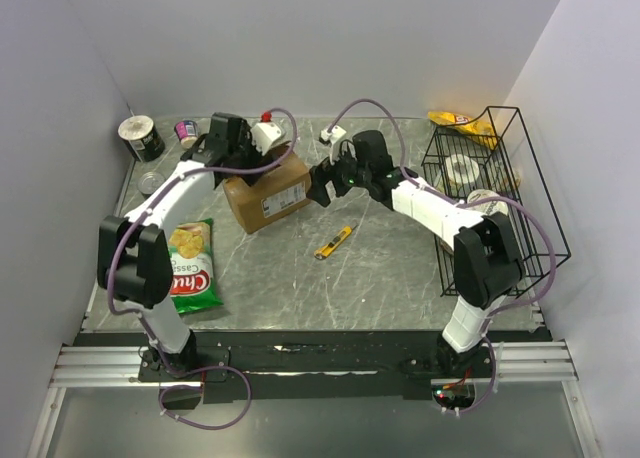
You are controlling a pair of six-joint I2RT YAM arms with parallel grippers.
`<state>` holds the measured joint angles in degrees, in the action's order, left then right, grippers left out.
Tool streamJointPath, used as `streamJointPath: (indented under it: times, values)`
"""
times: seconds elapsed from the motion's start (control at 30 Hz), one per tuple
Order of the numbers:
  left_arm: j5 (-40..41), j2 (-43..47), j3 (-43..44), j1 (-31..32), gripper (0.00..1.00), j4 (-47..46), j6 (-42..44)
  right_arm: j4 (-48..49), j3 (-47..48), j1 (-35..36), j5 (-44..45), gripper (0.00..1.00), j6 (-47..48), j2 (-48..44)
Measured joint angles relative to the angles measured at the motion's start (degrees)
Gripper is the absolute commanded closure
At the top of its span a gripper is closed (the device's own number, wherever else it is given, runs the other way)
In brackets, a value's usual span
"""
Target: Unpack the express box
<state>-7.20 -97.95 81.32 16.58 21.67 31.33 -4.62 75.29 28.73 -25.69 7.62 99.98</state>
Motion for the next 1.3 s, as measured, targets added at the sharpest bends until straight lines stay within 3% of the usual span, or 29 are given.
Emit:
streamJointPath:
  times: [0.1,0.37,0.6,0.8,1.0,1.3]
  values:
    - [-3.4,-3.0,5.1,-1.7,0.64,3.2,-2.4,-1.7,0.6,-0.1,-4.0,0.00,4.0,-1.7]
    - [-19.2,-5.6,10.6,-9.2,0.99,9.8,-4.5,-12.1,7.8,-0.1,-11.7,0.00,17.7,-4.0]
    - [-35.2,-11.7,19.4,-10.4,0.99,20.3,-3.6,-21.7,20.9,-0.1,-20.1,0.00,28.5,-3.1]
    - [-46.8,-18.1,27.4,-9.3,0.99,34.2,1.2,-33.5,24.4,-0.1,-27.9,0.01,41.2,-1.3]
    - [-50.5,-18.1,27.9,-7.8,0.99,44.0,7.2,-48.7,28.5,0.1,-30.8,0.02,50.6,5.0]
    - [-51.0,-18.0,26.7,-6.3,0.99,41.7,4.5,-60.5,30.1,3.4,-30.9,0.02,57.2,10.1]
